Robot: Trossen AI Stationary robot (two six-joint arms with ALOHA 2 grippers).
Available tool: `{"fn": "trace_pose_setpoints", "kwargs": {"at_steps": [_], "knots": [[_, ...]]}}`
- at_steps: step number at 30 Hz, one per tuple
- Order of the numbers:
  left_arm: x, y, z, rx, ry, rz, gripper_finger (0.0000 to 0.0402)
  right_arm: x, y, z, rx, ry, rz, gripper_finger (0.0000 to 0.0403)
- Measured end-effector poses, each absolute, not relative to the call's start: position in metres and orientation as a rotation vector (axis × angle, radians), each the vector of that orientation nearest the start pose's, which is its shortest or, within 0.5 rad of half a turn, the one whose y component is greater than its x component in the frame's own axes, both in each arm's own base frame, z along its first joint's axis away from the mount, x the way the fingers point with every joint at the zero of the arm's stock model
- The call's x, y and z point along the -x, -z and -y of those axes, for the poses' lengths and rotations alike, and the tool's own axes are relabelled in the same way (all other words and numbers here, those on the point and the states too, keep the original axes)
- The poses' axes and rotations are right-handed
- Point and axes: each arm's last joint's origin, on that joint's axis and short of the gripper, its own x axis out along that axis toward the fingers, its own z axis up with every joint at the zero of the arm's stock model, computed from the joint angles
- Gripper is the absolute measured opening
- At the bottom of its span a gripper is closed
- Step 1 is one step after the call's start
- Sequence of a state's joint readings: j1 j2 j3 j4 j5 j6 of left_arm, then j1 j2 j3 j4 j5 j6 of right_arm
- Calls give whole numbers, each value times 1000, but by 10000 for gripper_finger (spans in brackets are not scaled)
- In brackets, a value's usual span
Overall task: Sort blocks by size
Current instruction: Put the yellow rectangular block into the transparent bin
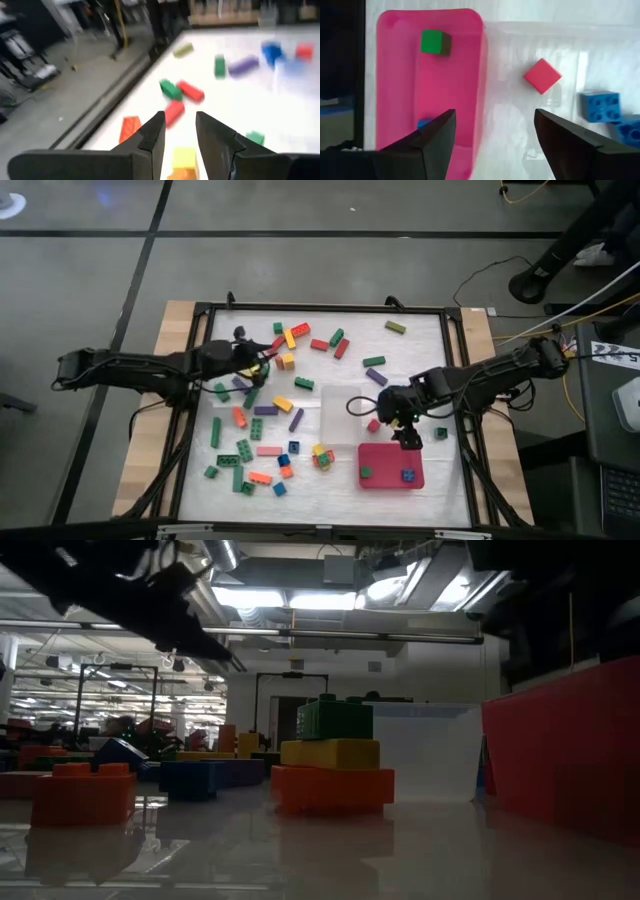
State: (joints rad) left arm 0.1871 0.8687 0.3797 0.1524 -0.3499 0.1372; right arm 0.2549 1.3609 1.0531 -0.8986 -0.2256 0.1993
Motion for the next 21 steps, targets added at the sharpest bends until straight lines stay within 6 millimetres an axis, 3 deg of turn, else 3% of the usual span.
{"fn": "trace_pose_setpoints", "kwargs": {"at_steps": [10, 21], "knots": [[-203, -229, -55, -286, -463, -638, 98, -246, -255, -54, -120, -283, -1229, 268], [-217, -208, -58, -620, -297, -849, 98, -247, -255, -49, -88, -265, -1220, 268]]}}
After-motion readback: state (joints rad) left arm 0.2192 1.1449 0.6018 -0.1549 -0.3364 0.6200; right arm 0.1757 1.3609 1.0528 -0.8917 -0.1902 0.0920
